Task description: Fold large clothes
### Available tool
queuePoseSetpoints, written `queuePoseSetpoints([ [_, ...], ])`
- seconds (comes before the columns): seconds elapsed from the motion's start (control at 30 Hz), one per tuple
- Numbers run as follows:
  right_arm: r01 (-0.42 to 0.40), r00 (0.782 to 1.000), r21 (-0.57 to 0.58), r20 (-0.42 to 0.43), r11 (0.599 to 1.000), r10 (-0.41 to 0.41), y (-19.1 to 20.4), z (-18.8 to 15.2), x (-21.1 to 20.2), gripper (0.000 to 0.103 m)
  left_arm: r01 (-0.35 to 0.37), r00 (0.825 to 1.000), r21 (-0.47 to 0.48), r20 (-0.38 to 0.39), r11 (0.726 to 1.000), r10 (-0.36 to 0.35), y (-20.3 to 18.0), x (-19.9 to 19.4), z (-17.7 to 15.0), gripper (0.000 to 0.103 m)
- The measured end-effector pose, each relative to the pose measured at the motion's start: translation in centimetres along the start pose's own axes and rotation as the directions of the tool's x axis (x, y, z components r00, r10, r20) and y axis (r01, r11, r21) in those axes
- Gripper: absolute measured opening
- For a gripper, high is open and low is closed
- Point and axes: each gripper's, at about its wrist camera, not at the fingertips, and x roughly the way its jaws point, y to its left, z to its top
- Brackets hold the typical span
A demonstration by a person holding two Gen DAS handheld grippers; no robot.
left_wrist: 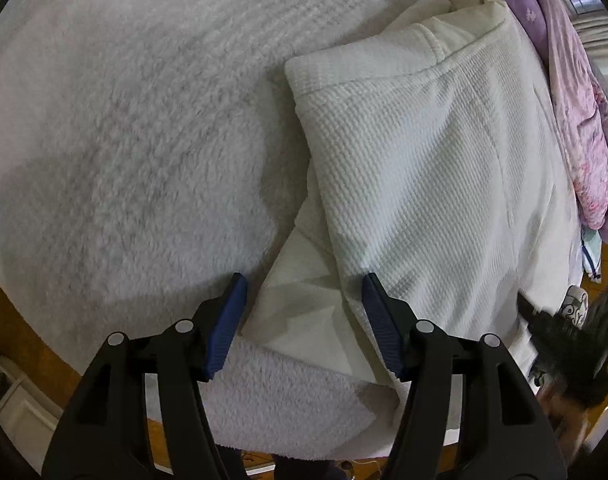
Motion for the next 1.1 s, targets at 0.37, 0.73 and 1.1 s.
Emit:
queuePoseSetpoints([
  [0.37, -0.009, 1.0, -0.052, -0.008, 0.999, 0.009, 0.3, -0.1, 1.1, 0.0, 0.039, 0.999, -0.058, -0.028, 0.998, -0.041, 1.1, 0.6, 1.2, 0.046],
  [0.73, -0.061, 0.996, -0.293, 0.038, 0.954, 0.076, 4.5, -6.0, -1.9, 0.056, 0.125, 0.992, 0.054, -0.016, 0.991, -0.124, -0.8, -4.2, 1.8, 0.004],
  [1.1, -0.186, 0.972, -0.506, 0.032, 0.842, 0.234, 12.0, -8.5, -1.5, 0.072, 0.227, 0.973, 0.209, -0.008, 0.951, -0.231, -8.0, -7.8, 1.3, 0.004],
])
